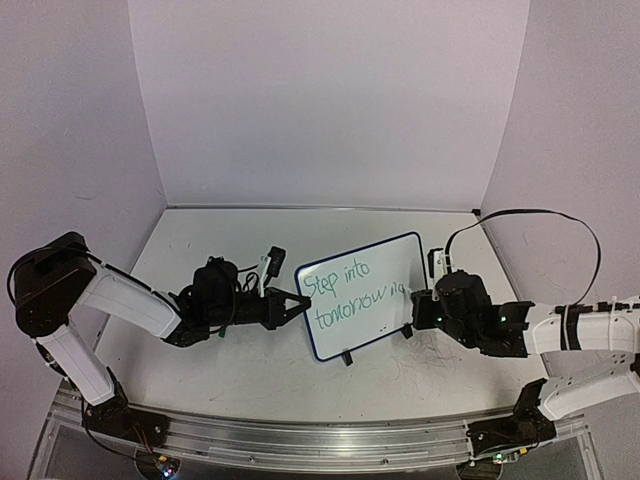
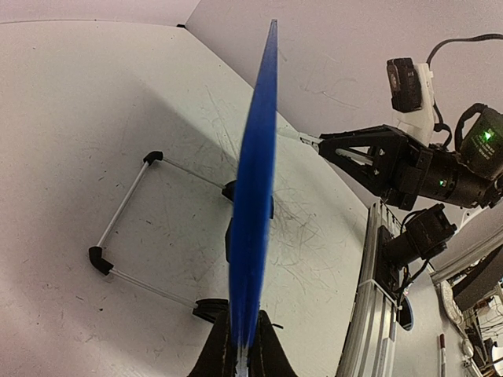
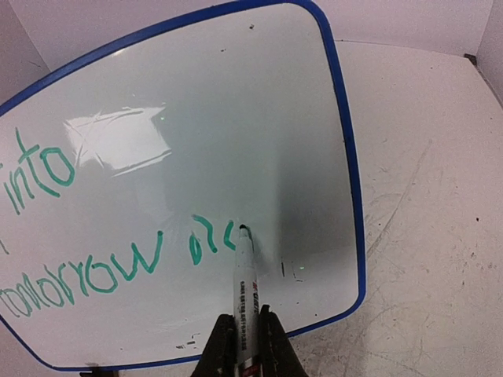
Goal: Write a sentence on the whiteboard
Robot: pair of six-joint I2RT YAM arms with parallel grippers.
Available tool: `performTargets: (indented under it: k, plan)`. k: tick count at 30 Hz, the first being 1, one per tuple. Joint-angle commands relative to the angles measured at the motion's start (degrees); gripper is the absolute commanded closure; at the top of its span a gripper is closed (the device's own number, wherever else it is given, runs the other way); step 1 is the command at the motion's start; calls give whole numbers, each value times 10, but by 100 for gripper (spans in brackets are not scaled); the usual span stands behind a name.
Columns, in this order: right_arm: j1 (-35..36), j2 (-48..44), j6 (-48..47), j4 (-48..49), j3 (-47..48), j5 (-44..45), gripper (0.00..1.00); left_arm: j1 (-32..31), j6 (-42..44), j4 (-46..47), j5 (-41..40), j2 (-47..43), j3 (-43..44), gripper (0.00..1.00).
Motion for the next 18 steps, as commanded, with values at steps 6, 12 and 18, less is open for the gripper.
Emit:
performTargets:
  k: [6,12,18]
  plan:
    - [-2,-22,-12,18,9,-13,100,2,8,-28,1,-4,-2,100]
    - [-15,-47,6,-14,-1,9,100,2,9,-29,-1,-9,-8,100]
    - [-26,-22,-2,5,5,-9,100,2,8,-29,1,-7,-5,100]
